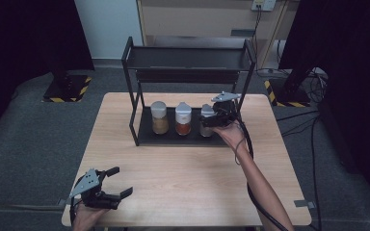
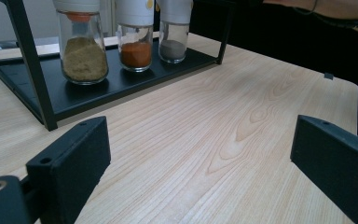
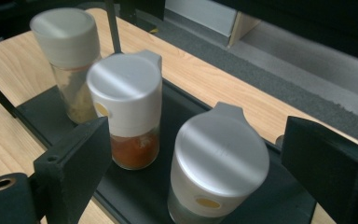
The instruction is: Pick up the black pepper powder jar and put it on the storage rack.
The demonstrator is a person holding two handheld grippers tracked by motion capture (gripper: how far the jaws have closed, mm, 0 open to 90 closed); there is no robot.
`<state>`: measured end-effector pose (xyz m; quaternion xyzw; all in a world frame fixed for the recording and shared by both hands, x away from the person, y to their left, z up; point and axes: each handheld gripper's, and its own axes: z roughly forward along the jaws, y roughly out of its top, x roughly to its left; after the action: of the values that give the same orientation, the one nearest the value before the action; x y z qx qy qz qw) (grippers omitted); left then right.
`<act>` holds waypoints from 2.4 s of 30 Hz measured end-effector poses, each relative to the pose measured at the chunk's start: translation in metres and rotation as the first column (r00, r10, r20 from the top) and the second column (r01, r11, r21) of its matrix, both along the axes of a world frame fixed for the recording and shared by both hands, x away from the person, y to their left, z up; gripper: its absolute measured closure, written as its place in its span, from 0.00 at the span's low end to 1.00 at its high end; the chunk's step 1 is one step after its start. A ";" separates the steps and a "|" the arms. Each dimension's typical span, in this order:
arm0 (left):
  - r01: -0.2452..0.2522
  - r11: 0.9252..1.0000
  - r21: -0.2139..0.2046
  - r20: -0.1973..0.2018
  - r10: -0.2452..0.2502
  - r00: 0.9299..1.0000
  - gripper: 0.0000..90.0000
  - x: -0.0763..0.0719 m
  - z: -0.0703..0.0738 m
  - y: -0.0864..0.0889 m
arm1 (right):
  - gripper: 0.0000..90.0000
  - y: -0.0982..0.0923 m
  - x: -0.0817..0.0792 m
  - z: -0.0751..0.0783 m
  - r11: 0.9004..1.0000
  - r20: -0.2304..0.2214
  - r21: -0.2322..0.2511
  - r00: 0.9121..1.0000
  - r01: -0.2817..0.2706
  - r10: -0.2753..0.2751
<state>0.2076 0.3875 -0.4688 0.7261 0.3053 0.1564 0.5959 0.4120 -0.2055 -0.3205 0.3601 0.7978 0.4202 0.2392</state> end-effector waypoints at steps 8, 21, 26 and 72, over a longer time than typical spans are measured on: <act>-0.004 1.000 0.001 -0.005 0.004 1.000 0.04 0.001 0.000 -0.001 | 0.11 -0.006 -0.019 0.011 0.999 0.032 0.019 0.998 -0.046 0.045; -0.002 1.000 0.002 -0.003 0.002 1.000 0.04 0.002 0.000 -0.001 | 0.11 -0.023 -0.050 0.014 0.994 0.062 0.053 0.994 -0.096 0.092; 0.003 1.000 0.005 0.000 -0.003 1.000 0.04 0.001 0.000 -0.001 | 0.11 -0.026 -0.061 0.017 0.992 0.082 0.059 0.991 -0.111 0.106; 0.000 1.000 0.014 0.005 0.000 1.000 0.04 -0.001 0.001 -0.002 | 0.09 -0.141 -0.218 -0.010 0.978 0.158 0.190 0.986 -0.082 0.052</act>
<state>0.2070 0.3852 -0.4676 0.7299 0.3025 0.1603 0.5917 0.1938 -0.3462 -0.3304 0.3216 0.7436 0.5310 0.2483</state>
